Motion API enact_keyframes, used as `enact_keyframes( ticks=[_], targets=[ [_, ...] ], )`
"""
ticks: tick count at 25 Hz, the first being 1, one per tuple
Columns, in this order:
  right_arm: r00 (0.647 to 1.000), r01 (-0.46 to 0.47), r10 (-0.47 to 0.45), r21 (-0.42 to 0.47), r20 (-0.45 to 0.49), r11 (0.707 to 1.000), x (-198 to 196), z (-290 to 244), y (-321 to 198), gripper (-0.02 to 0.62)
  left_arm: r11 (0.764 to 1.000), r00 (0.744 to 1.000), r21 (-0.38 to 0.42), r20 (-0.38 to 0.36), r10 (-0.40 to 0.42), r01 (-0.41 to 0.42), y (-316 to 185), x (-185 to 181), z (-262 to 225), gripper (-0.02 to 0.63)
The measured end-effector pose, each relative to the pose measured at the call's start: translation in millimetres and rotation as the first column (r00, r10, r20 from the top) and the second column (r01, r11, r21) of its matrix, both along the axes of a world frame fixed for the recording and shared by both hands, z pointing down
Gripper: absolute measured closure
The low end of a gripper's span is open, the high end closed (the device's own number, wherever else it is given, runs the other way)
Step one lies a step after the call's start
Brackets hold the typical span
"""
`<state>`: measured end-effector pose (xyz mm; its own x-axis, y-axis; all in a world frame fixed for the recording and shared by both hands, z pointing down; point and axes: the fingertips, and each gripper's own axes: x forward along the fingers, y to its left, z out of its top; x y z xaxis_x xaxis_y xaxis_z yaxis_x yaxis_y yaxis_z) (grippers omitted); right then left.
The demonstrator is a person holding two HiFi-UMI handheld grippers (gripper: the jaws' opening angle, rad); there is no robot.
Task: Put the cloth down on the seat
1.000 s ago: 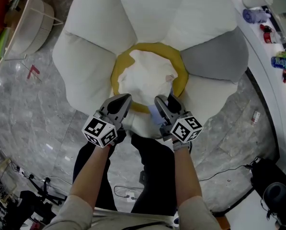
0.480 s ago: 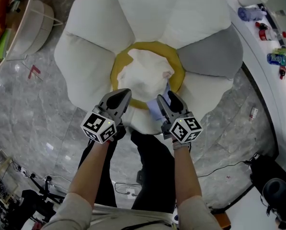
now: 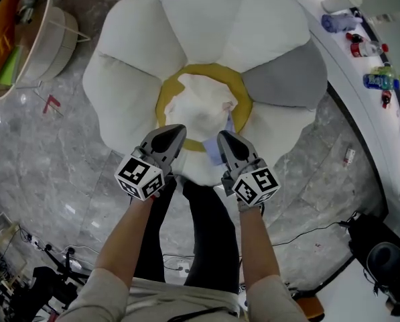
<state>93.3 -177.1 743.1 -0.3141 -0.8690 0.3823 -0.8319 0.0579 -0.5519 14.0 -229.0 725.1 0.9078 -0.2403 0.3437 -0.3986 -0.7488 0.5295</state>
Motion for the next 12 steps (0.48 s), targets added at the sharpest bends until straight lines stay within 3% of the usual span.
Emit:
enact_keyframes(
  ticks=[12],
  targets=[
    [0.997, -0.013, 0.018, 0.075, -0.072, 0.997, -5.7, -93.3, -13.8, 0.577, 0.999, 0.999, 0.028, -0.036, 0.027, -0.026, -2.6, 9.7, -78.3, 0.592]
  ],
)
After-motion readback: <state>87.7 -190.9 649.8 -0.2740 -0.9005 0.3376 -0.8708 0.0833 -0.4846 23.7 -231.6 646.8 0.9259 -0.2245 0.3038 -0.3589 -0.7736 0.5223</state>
